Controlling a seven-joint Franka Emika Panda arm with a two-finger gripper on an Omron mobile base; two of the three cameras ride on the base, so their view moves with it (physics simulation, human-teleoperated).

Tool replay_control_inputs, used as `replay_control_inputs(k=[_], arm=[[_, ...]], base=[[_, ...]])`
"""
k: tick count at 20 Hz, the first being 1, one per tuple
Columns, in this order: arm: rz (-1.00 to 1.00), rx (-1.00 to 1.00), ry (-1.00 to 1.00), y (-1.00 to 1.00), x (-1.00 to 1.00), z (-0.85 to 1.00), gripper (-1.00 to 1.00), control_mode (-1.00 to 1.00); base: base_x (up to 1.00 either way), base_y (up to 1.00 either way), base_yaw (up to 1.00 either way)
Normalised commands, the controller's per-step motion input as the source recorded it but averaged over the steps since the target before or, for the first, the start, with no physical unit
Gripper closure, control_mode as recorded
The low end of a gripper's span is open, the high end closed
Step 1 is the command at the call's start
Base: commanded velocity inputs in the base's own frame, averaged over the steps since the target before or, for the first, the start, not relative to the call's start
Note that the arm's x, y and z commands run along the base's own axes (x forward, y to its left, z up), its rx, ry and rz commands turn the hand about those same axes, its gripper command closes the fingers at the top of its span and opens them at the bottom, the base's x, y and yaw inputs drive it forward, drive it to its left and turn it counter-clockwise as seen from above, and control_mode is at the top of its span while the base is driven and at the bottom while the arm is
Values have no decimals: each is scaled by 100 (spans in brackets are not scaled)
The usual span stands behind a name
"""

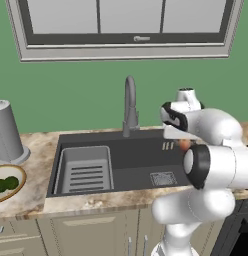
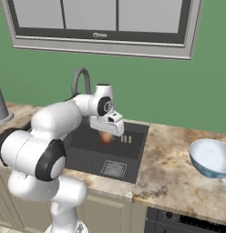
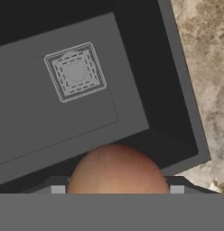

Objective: Pick the limes from the cabinet and place them in one bowl. Pick the peach from the sink and place it in the other bowl.

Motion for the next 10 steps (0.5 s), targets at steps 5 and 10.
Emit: replay_control_inputs(k=[5, 10], arm=[[-1, -3, -6, 0, -72, 22, 100, -100], [0, 3, -17, -2, -51, 17, 100, -100]], base=[[0, 0, 0], [0, 0, 0]])
